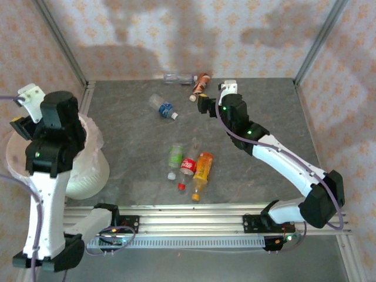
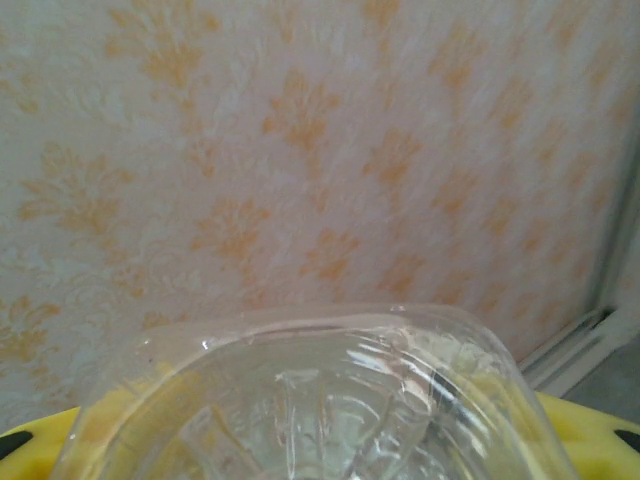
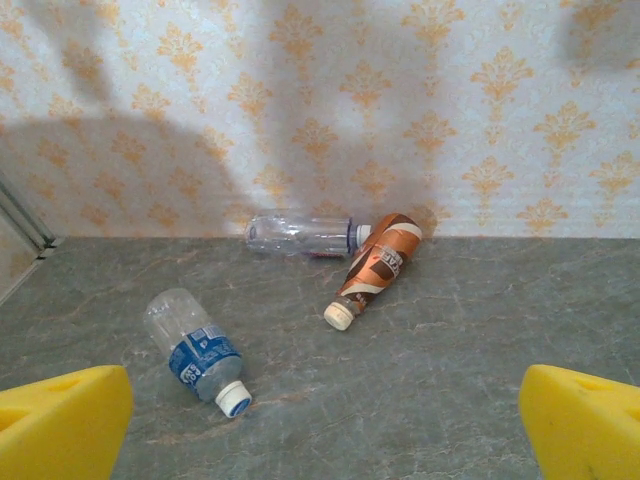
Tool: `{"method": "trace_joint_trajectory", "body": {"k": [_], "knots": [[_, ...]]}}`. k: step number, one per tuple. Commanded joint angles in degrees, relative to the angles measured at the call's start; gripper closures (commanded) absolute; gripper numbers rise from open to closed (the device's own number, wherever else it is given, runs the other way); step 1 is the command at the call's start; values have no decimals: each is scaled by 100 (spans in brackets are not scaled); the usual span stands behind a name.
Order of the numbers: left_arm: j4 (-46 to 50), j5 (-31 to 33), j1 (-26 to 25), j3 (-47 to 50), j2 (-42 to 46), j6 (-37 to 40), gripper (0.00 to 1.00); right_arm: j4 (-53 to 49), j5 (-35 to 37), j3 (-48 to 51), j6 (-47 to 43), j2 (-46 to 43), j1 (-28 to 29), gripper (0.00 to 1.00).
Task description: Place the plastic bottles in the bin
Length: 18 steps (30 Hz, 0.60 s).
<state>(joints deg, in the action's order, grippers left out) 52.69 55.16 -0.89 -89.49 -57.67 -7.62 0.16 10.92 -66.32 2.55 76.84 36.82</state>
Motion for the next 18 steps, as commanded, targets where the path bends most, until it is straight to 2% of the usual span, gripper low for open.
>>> {"method": "trace_joint_trajectory", "body": {"k": [1,10,14,18], "knots": [[259,-595,543,260,171,-82,50,126,270,33,112,-19,-15,1],[655,-2056,2245,488,-455,-239,51,48,436,93,176,-65,-42,1],[605,-2080,2601,751,-531,-410,49,54,479,120,169,-80,-51,1],[562,-2490,3128,849,-626,-882,45,50,461,94,88,4,-60,1]]}}
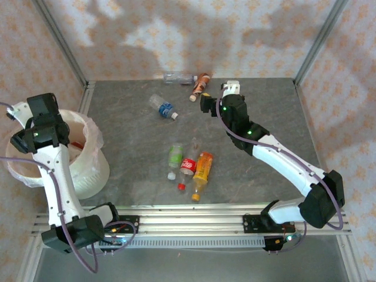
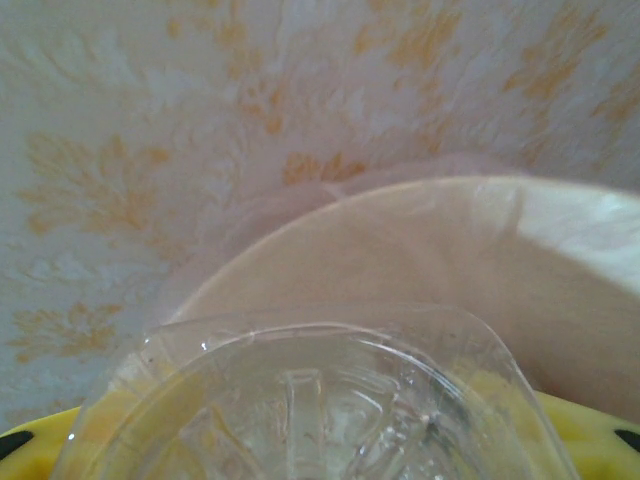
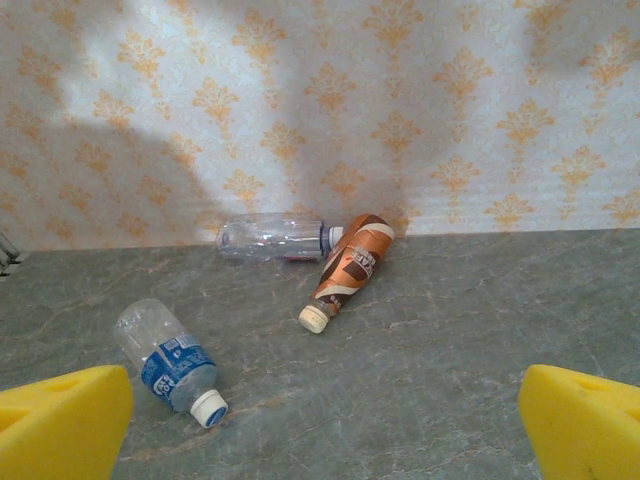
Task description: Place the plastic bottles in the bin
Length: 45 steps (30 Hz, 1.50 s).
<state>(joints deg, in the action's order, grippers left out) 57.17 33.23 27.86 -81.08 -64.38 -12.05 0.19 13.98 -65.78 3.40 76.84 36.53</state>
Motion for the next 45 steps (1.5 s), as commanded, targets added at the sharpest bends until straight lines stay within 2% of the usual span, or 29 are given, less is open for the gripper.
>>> {"method": "trace_joint_trajectory", "body": {"k": [1,3,8,11,14,19,21,27,33,35,39,45], "knots": [[121,-333,301,21,0,-530,44,30,164,22,3,16,-32,1],[193,-325,375,9,-128,-694,37,17,177,4,20,30,-30,1],[430,-377,431,-180,-523,-942,34,-5,230,6,-4,99,-28,1],[455,-464,431,-259,-536,-1059,21,-124,229,-43,-132,153,-32,1],[383,-710,433,-276,-423,-1045,17,-158,251,-40,-234,151,-32,1],[473,-914,438,-433,-284,-1028,2,-312,268,-131,-212,210,-40,1],[493,-1104,437,-485,-204,-984,0,-375,263,-172,-165,254,-50,1],[359,-2188,439,-662,243,-940,0,-414,232,-225,58,310,-64,1],[-234,-3756,350,-559,1103,-1691,0,68,-116,148,323,101,-175,1],[-341,-3842,63,-580,1300,-2041,1,302,-257,377,478,-24,-237,1],[-648,-3343,-1008,-677,1498,-2228,1,482,-392,642,617,-233,-332,1],[-810,-2632,-2741,-879,1144,-2435,1,417,-371,754,646,-411,-456,1]]}}
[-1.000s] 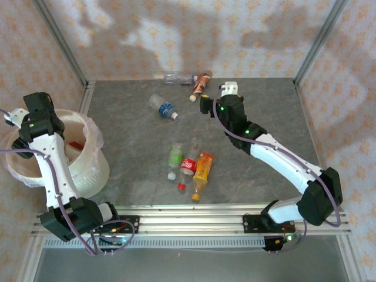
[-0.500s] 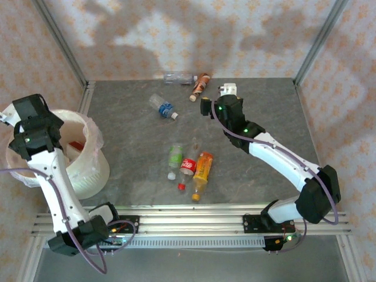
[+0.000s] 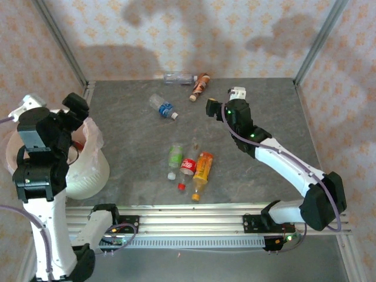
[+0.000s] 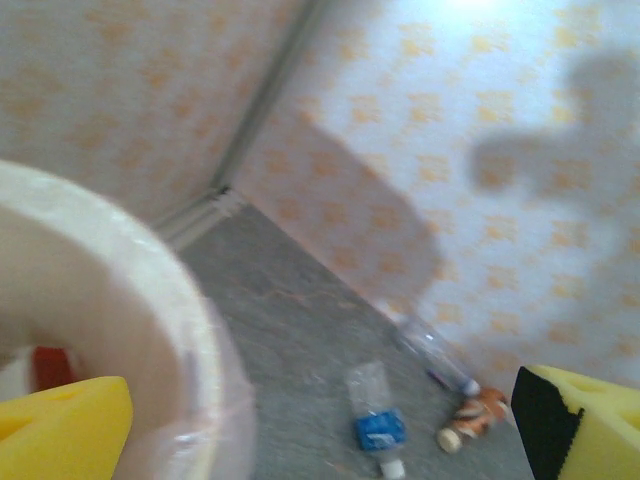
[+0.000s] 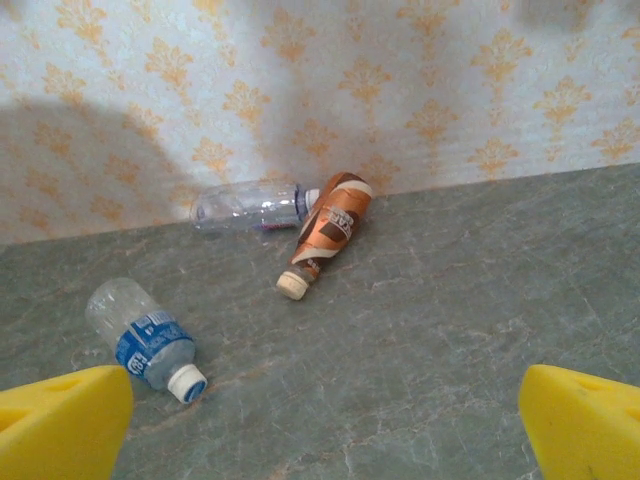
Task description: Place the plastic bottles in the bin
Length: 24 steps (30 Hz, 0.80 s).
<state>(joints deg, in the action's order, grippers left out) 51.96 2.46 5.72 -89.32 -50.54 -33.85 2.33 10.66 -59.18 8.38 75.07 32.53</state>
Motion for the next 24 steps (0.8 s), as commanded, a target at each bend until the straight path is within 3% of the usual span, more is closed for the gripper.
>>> {"method": "trace_joint_trajectory", "body": {"k": [1,6,8,12,17,24], "knots": [[-397,669,-945,-34,-359,-284,1,198,-37,116,186,-255,-72,1],[-678,2302,-3210,-454,-1612,-145,1,99,-63,159,251,-335,-117,1],[-752,2364,-3600,-730,-2279,-198,1,2,-87,165,234,-396,-138,1],[-950,1995,-3735,-1093,-3506,-598,0,-195,-253,221,140,-588,-151,1],[-893,2302,-3686,-1670,-4836,-1104,0,-450,-325,395,29,-950,-156,1],[-697,2202,-3483,-2834,-6742,-1558,0,-798,-157,545,-201,-1331,-157,1]]}}
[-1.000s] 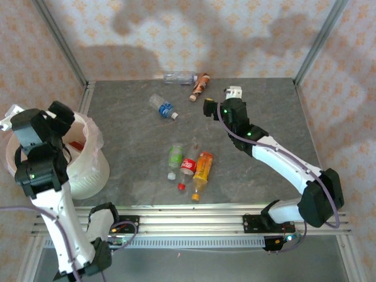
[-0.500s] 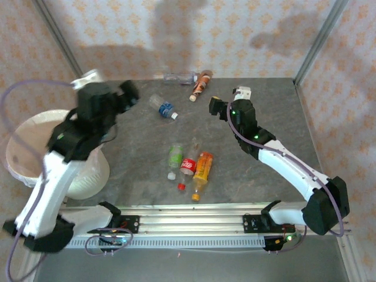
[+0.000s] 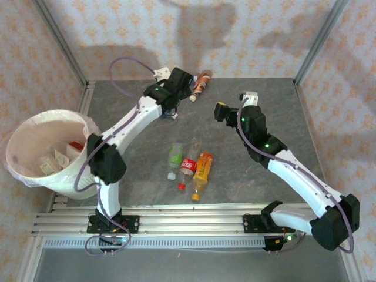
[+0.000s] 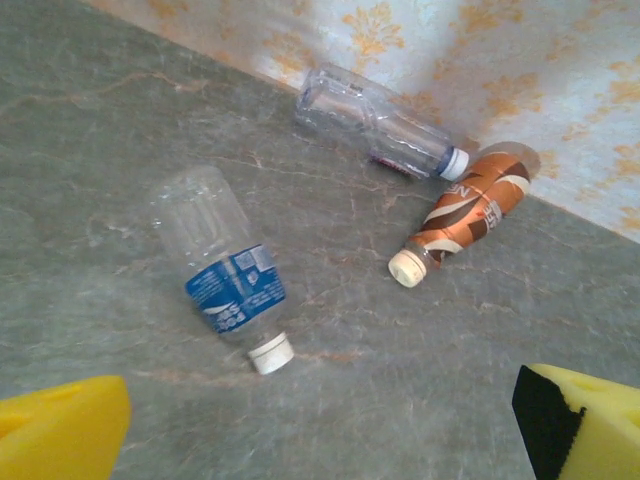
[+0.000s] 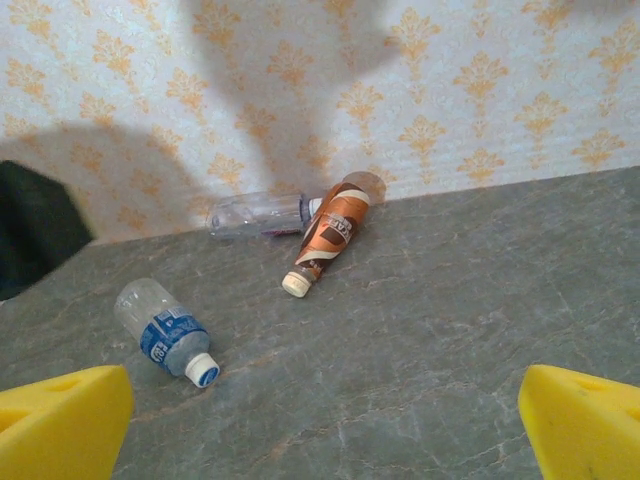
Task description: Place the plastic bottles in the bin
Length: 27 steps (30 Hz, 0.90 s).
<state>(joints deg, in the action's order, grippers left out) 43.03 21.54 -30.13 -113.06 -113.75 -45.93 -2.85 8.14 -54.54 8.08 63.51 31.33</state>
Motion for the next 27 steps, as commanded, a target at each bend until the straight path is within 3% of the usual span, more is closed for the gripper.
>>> {"method": "trace_joint_trajectory", "body": {"k": [1,9,16,27], "knots": [[255,304,152,-622,-668,-361,0,-304,112,99,-192,-221,-31,1],[544,613,662,-1270,-1922,-861,0,-656,249,84,-399,-433,-32,1],[417,-29,1115,-1380,-2422,-768,0,-877,424,-8,-499,-449,-34,1],[487,-764,1431,-2522,-3499,-436,2,-1222,769,-202,-787,-645,-33,1]]}}
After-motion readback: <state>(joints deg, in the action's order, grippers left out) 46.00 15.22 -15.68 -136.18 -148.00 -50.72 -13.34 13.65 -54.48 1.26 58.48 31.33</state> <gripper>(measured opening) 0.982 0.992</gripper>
